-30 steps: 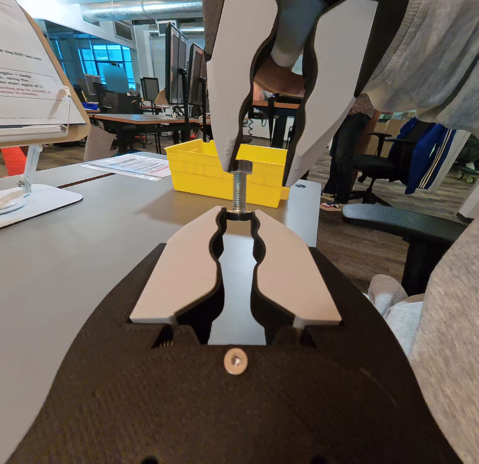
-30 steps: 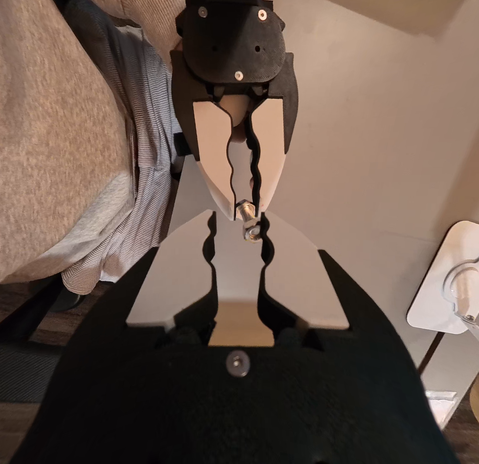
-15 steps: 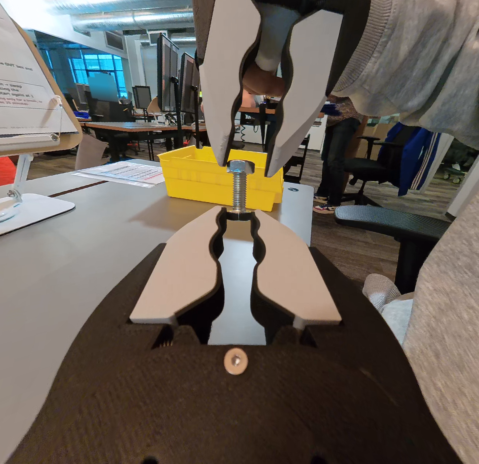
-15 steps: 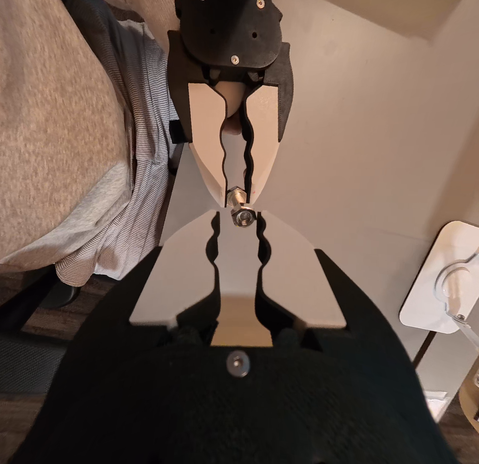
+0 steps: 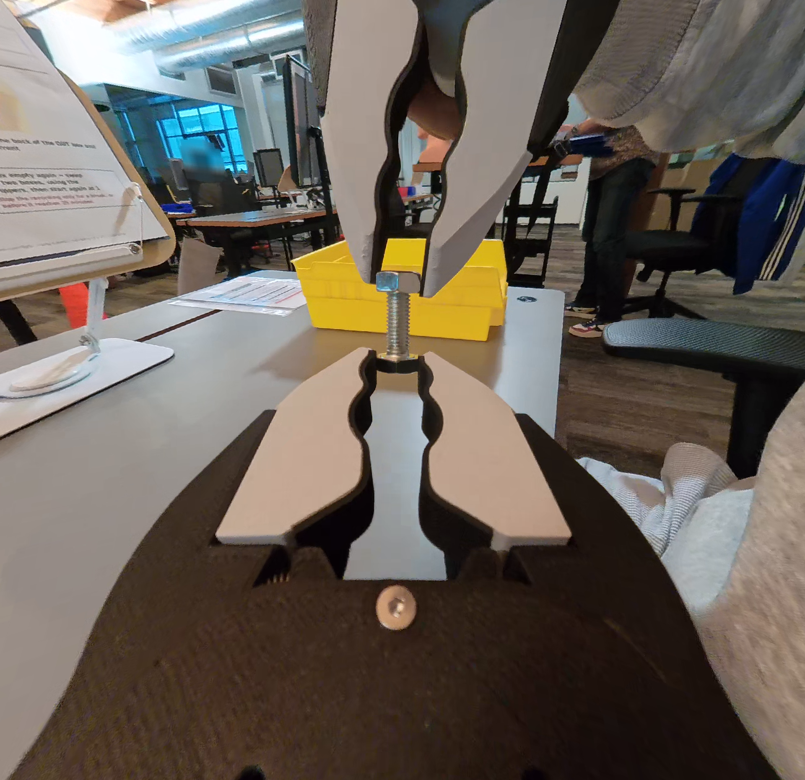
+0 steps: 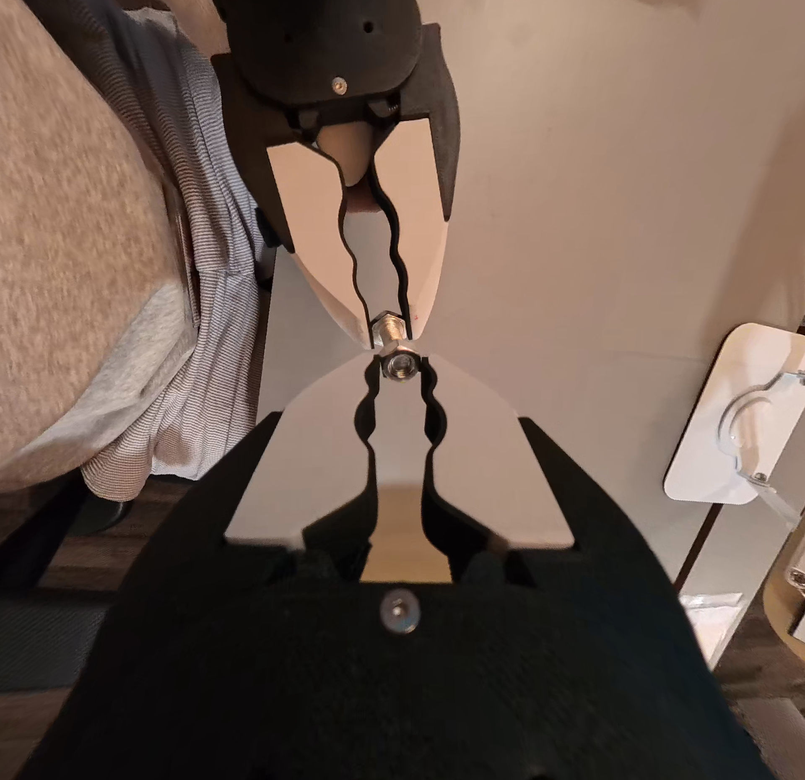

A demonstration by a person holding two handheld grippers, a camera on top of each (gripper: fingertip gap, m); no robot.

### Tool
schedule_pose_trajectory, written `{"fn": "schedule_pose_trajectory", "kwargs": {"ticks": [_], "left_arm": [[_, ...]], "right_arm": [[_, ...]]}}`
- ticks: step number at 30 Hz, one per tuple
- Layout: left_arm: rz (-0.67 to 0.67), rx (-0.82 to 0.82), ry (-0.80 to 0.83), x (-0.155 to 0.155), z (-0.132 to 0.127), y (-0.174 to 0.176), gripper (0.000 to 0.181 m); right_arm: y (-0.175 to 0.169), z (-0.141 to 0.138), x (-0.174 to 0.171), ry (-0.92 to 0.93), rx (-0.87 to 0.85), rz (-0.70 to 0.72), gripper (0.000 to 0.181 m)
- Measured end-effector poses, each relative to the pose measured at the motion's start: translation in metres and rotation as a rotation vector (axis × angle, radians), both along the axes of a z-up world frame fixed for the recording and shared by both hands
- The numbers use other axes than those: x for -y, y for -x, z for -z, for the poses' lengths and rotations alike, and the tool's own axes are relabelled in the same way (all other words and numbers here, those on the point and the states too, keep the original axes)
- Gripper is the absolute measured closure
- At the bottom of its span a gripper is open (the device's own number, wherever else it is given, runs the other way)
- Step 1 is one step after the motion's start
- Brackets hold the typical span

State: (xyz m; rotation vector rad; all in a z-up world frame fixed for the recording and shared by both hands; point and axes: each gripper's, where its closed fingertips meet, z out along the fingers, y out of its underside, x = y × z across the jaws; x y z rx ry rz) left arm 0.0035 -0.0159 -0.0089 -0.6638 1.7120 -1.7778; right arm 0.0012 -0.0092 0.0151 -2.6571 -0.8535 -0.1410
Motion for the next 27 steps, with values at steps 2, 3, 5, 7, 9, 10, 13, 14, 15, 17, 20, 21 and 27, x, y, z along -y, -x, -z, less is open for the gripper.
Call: {"fn": "schedule_pose_trajectory", "kwargs": {"ticks": [2,3,5,7,9,10,13,14,15,17,20,21,27], "left_arm": [[0.009,-0.011,0.004,0.001,0.001,0.000,0.163],[0.013,-0.011,0.009,0.002,0.001,0.001,0.162],[0.026,-0.024,0.017,0.003,0.001,0.001,0.156],[0.031,-0.031,0.025,0.003,0.001,0.001,0.156],[0.038,-0.038,0.026,0.004,0.002,0.001,0.155],[0.047,-0.049,0.022,0.005,0.004,0.001,0.152],[0.078,-0.090,0.003,0.010,0.011,0.002,0.147],[0.078,-0.089,-0.001,0.011,0.012,0.002,0.148],[0.079,-0.085,-0.005,0.012,0.012,0.003,0.148],[0.089,-0.081,-0.012,0.013,0.012,0.004,0.151],[0.106,-0.083,-0.026,0.015,0.014,0.006,0.162],[0.104,-0.079,-0.032,0.015,0.015,0.006,0.163],[0.101,-0.076,-0.019,0.014,0.012,0.007,0.163]], "right_arm": [[0.002,0.001,0.000,0.002,0.013,-0.005,0.163],[0.003,0.001,0.000,0.005,0.016,-0.009,0.163],[0.005,0.002,0.001,0.010,0.017,-0.021,0.163],[0.006,0.003,0.001,0.017,0.017,-0.027,0.163],[0.006,0.004,0.002,0.017,0.016,-0.032,0.163],[0.006,0.004,0.002,0.019,0.017,-0.033,0.163],[0.005,0.004,0.003,0.024,0.019,-0.043,0.163],[0.006,0.005,0.004,0.028,0.014,-0.047,0.163],[0.007,0.005,0.005,0.033,0.009,-0.051,0.163],[0.007,0.007,0.007,0.048,0.013,-0.056,0.163],[0.007,0.012,0.010,0.069,0.026,-0.066,0.163],[0.008,0.013,0.011,0.072,0.023,-0.067,0.163],[0.008,0.010,0.010,0.057,0.023,-0.070,0.163]]}}
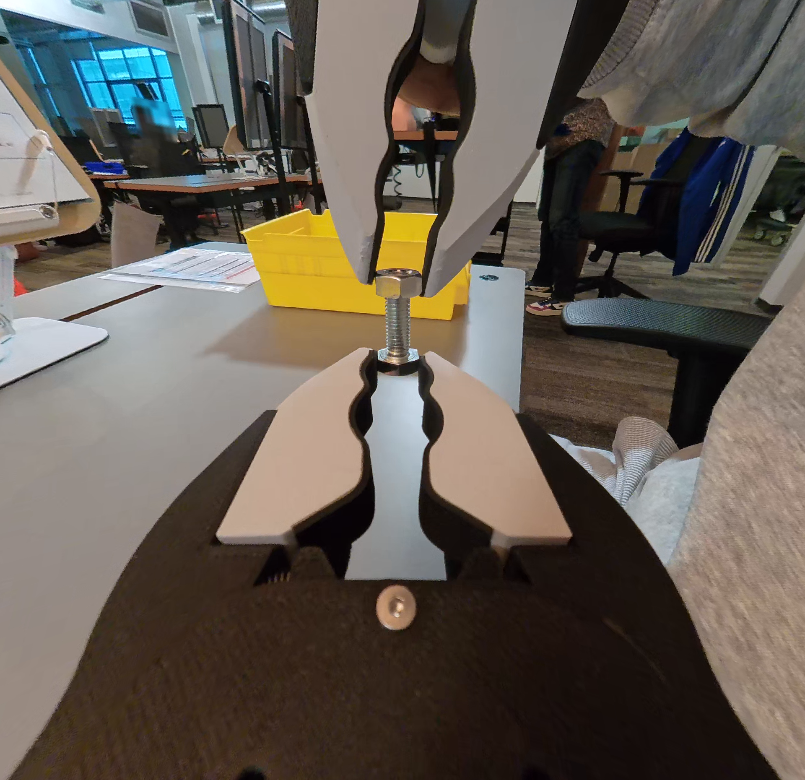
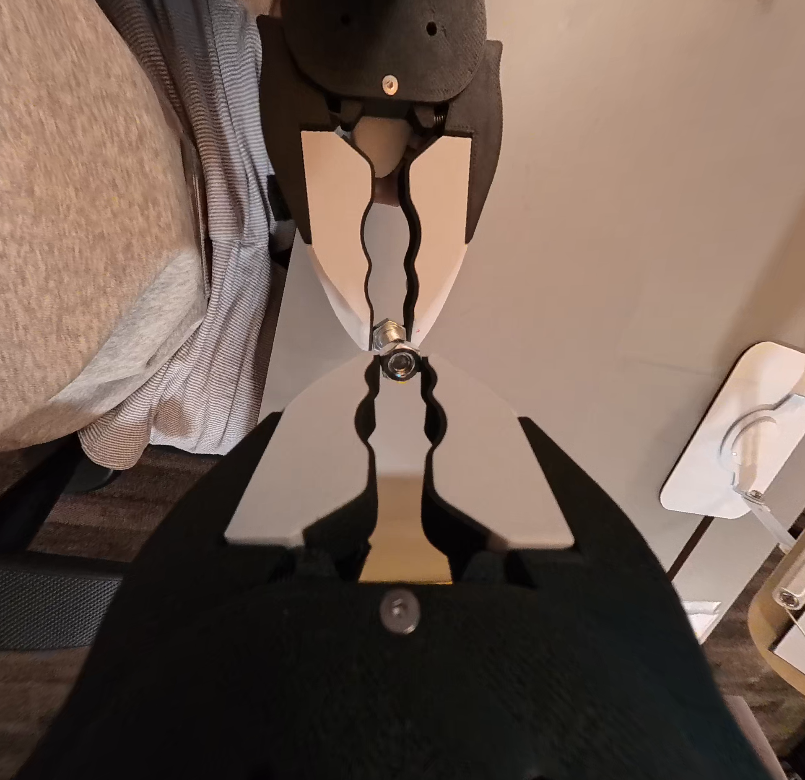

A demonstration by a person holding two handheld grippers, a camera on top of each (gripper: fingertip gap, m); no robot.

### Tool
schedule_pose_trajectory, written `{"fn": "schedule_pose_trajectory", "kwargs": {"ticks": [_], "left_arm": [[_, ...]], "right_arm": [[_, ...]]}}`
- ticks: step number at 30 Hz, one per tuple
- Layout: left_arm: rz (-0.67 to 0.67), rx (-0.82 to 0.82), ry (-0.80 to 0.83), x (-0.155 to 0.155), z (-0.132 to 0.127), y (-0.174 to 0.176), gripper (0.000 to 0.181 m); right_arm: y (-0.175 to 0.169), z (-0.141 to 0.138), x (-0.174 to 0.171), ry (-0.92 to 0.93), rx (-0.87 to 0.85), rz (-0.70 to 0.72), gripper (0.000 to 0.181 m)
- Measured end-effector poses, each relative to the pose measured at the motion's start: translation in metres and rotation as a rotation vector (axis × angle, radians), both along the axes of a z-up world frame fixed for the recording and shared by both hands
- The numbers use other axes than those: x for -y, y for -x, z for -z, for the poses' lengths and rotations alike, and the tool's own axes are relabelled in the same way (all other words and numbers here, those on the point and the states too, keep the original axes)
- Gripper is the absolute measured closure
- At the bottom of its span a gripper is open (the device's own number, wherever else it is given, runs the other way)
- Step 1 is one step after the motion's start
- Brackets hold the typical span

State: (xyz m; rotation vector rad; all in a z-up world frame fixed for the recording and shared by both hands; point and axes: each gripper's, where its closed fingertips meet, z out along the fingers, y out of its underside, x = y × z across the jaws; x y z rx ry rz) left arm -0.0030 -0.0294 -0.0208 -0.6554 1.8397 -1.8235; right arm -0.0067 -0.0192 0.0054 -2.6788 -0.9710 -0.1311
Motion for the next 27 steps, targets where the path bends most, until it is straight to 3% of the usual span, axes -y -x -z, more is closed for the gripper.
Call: {"fn": "schedule_pose_trajectory", "kwargs": {"ticks": [8,20,27], "left_arm": [[-0.039,-0.001,0.015,-0.005,-0.002,-0.004,0.163],[-0.032,0.003,0.028,-0.005,-0.004,-0.003,0.163],[-0.042,-0.009,0.082,-0.011,-0.009,-0.005,0.163]], "right_arm": [[-0.005,-0.002,-0.001,0.033,-0.056,0.171,0.163],[0.007,-0.008,-0.008,-0.038,-0.071,0.042,0.151],[-0.002,-0.001,0.000,0.006,-0.056,0.070,0.144]]}}
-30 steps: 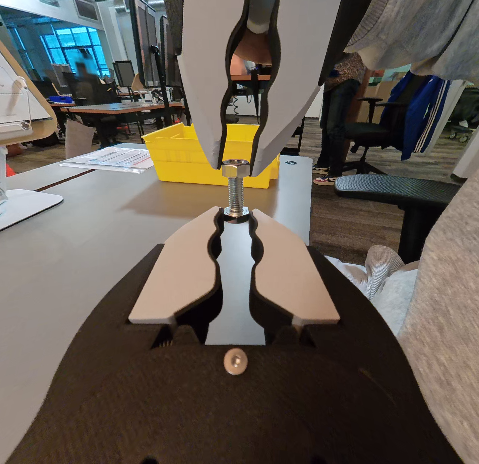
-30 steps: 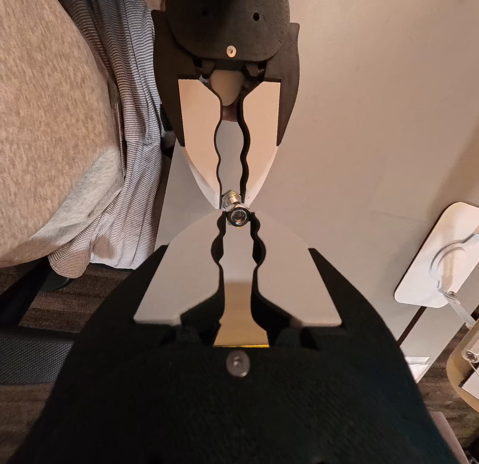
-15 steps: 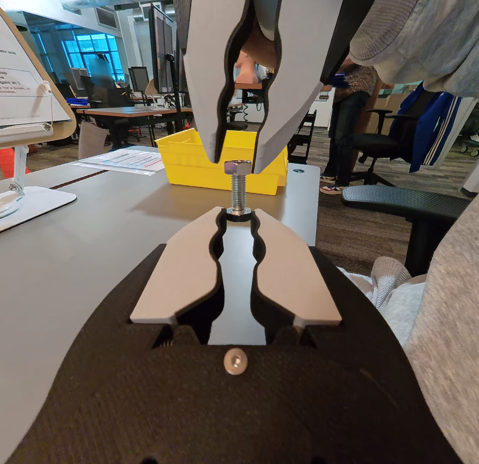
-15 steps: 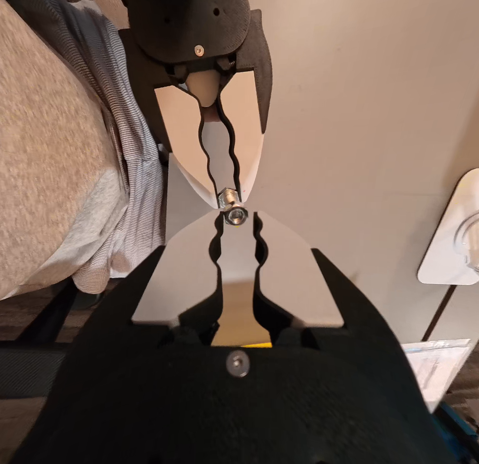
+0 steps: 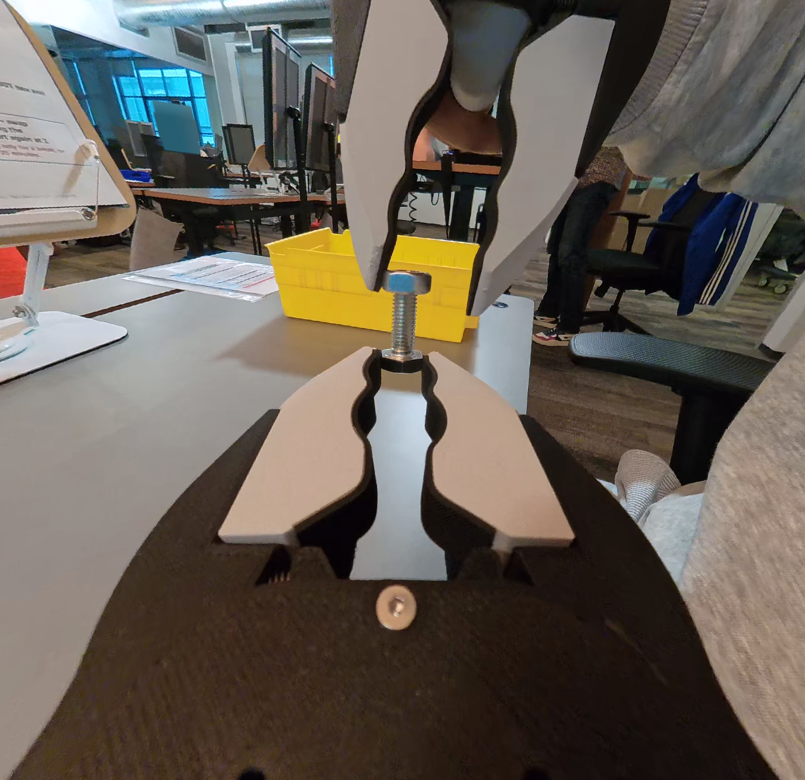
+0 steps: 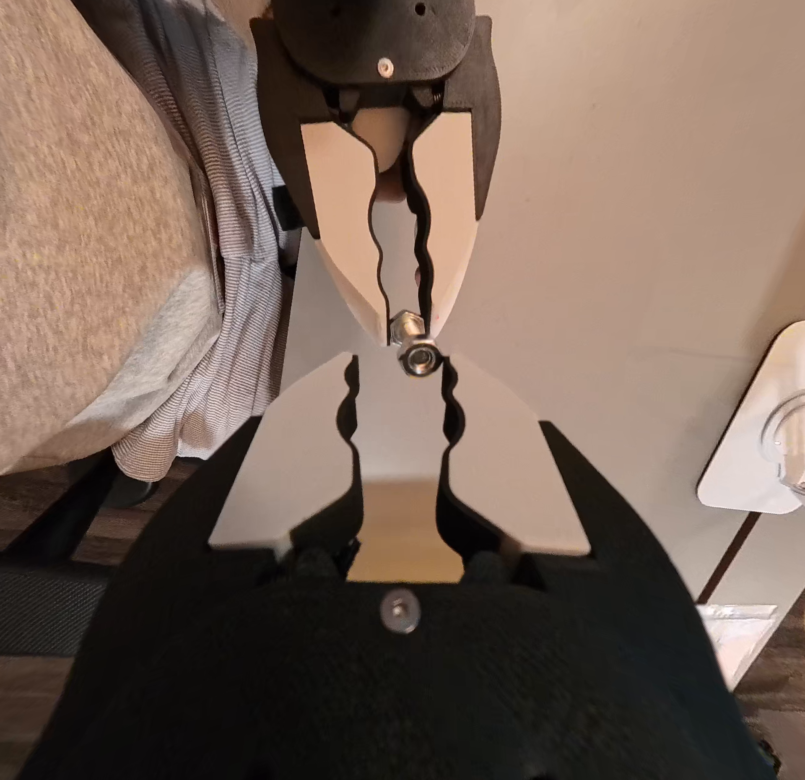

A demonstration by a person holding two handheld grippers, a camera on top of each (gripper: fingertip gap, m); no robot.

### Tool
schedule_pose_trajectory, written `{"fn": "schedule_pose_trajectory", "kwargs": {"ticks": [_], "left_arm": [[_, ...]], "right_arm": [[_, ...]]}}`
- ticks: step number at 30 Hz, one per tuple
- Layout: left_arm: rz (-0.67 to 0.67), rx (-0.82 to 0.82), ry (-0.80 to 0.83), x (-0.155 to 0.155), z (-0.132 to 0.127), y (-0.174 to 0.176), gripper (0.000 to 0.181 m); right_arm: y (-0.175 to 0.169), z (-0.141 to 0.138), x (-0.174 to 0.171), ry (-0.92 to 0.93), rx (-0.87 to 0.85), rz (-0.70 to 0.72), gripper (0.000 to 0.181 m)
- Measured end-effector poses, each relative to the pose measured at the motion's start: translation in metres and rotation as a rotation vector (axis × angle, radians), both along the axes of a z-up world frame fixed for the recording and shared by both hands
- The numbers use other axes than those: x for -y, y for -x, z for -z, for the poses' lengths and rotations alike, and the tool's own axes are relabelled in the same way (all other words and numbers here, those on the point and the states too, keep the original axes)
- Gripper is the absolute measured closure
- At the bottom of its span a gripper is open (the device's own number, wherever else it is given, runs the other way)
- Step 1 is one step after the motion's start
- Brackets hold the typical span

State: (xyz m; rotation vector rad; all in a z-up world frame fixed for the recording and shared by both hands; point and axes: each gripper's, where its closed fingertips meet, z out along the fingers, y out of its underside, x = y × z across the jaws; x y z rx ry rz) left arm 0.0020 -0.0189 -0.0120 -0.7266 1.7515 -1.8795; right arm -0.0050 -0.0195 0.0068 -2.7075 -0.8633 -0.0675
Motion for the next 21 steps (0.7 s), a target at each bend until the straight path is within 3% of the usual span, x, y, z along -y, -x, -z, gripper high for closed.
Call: {"fn": "schedule_pose_trajectory", "kwargs": {"ticks": [13,21], "left_arm": [[-0.028,-0.022,-0.014,-0.004,0.005,-0.005,0.163],[-0.029,0.013,-0.005,-0.003,-0.001,-0.002,0.163]], "right_arm": [[0.020,-0.003,-0.007,-0.053,-0.038,-0.048,0.151],[-0.001,0.004,-0.004,-0.035,-0.032,0.005,0.146]]}}
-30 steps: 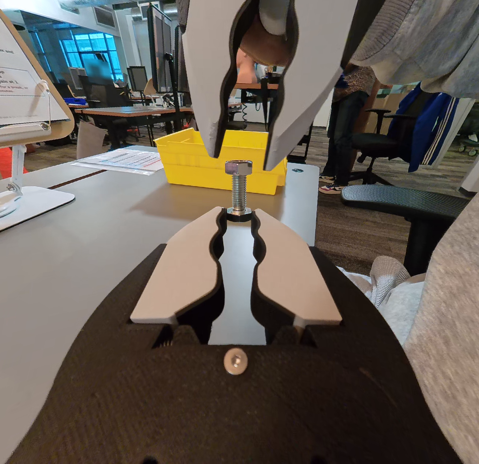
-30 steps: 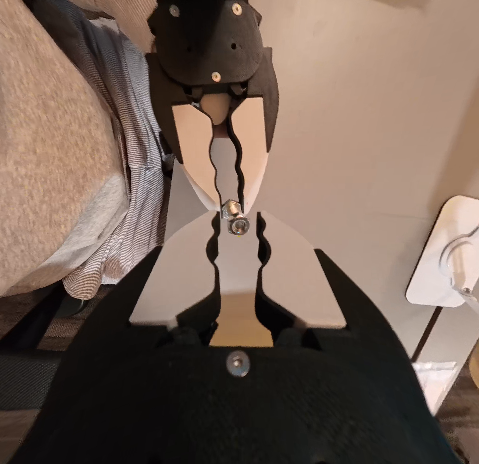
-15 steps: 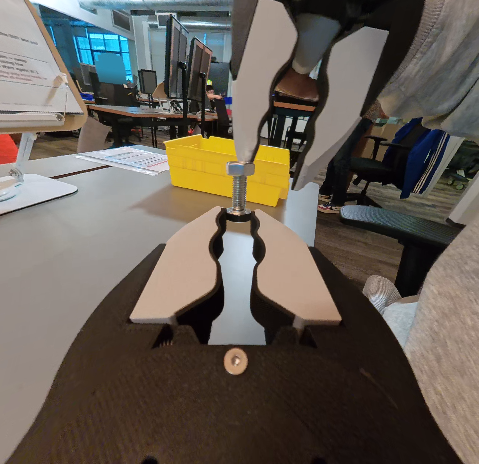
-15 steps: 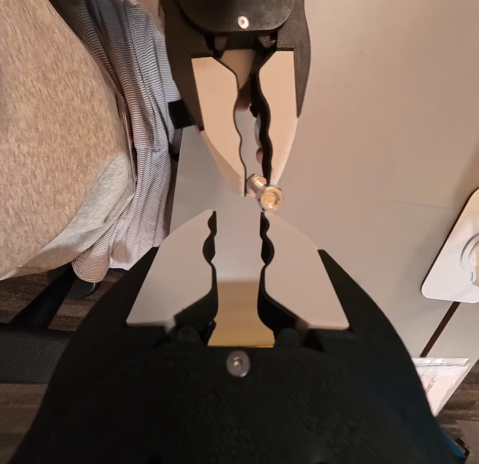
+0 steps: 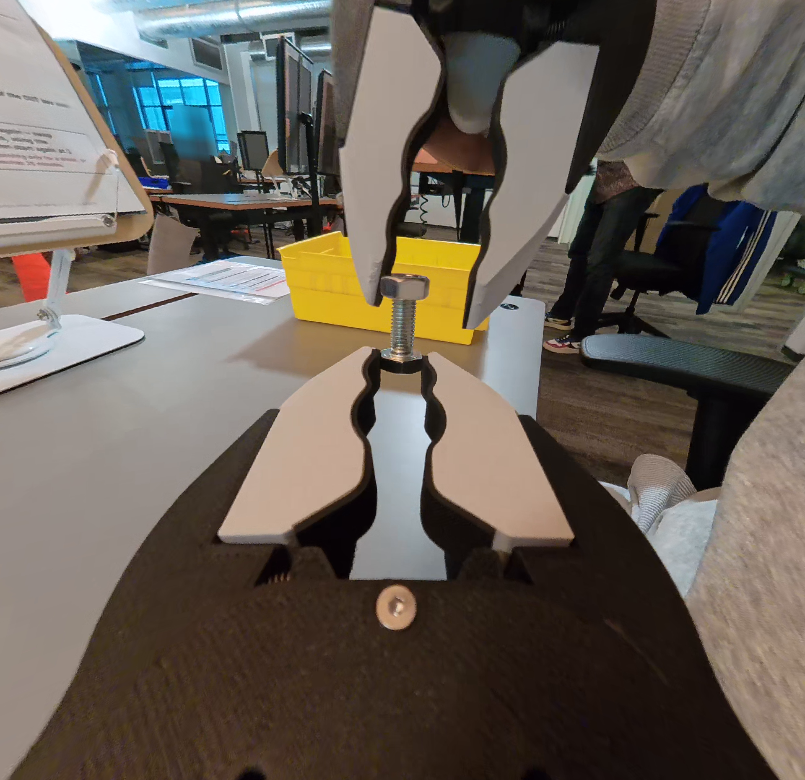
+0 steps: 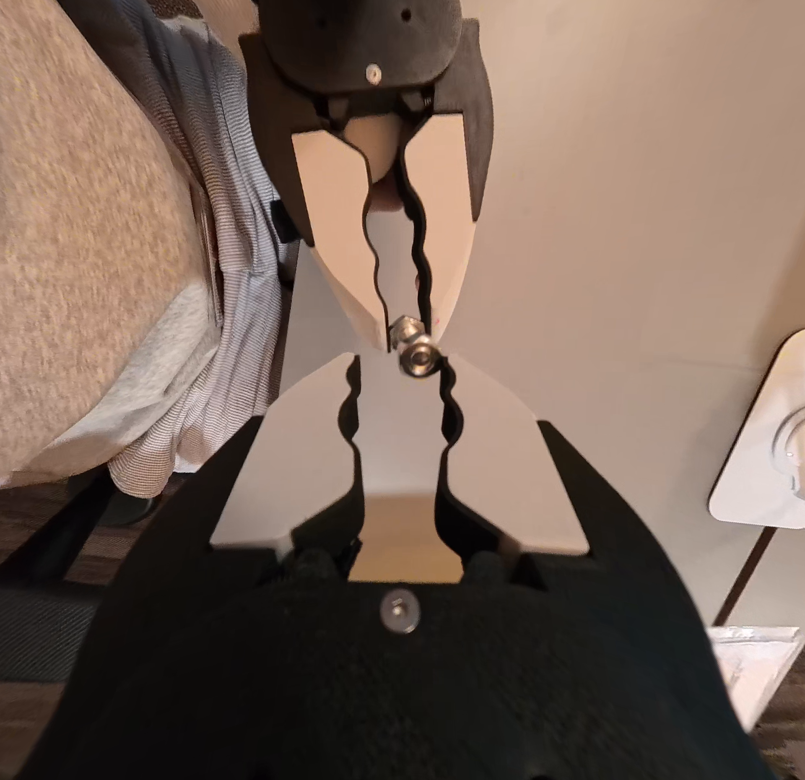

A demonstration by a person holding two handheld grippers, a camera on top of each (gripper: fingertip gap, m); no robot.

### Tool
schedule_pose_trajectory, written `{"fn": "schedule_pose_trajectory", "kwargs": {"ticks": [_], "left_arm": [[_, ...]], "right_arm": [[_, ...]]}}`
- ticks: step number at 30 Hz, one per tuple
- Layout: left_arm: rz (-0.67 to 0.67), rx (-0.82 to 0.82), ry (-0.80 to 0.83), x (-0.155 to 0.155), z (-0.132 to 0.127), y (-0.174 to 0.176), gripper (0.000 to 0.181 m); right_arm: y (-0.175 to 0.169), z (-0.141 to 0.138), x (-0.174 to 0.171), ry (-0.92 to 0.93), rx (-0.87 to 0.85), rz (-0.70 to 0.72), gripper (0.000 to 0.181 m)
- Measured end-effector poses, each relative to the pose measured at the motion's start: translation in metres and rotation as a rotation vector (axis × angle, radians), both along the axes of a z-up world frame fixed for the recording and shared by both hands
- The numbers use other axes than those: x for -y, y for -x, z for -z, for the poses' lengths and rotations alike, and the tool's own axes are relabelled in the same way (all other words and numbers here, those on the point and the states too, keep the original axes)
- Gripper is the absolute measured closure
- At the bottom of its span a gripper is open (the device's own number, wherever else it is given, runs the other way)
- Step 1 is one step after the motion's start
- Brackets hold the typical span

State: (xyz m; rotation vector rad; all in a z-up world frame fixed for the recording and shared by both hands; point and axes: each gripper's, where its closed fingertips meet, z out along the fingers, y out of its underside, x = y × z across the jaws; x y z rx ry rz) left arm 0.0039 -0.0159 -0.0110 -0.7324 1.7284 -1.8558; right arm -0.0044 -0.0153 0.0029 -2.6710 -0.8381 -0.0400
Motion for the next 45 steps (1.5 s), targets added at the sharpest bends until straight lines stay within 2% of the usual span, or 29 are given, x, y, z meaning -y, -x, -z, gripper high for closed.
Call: {"fn": "schedule_pose_trajectory", "kwargs": {"ticks": [6,16,23,29,37,45], "left_arm": [[-0.033,-0.042,0.050,-0.010,0.001,-0.008,0.163],[-0.040,-0.033,-0.012,-0.006,0.008,-0.008,0.163],[-0.017,-0.011,-0.051,0.002,0.010,-0.004,0.163],[-0.027,-0.028,-0.014,-0.004,0.007,-0.006,0.162],[-0.039,-0.058,-0.023,-0.007,0.012,-0.010,0.163],[-0.025,-0.044,-0.067,0.000,0.016,-0.007,0.163]], "right_arm": [[0.002,-0.002,0.003,-0.013,-0.051,0.008,0.153],[0.017,-0.007,-0.007,-0.072,-0.086,-0.047,0.155],[0.008,-0.001,-0.009,-0.065,-0.050,-0.030,0.147],[-0.004,0.008,0.002,-0.008,-0.034,-0.002,0.146],[0.013,0.006,0.001,-0.017,-0.089,-0.049,0.154],[0.015,0.006,-0.006,-0.049,-0.086,-0.059,0.145]]}}
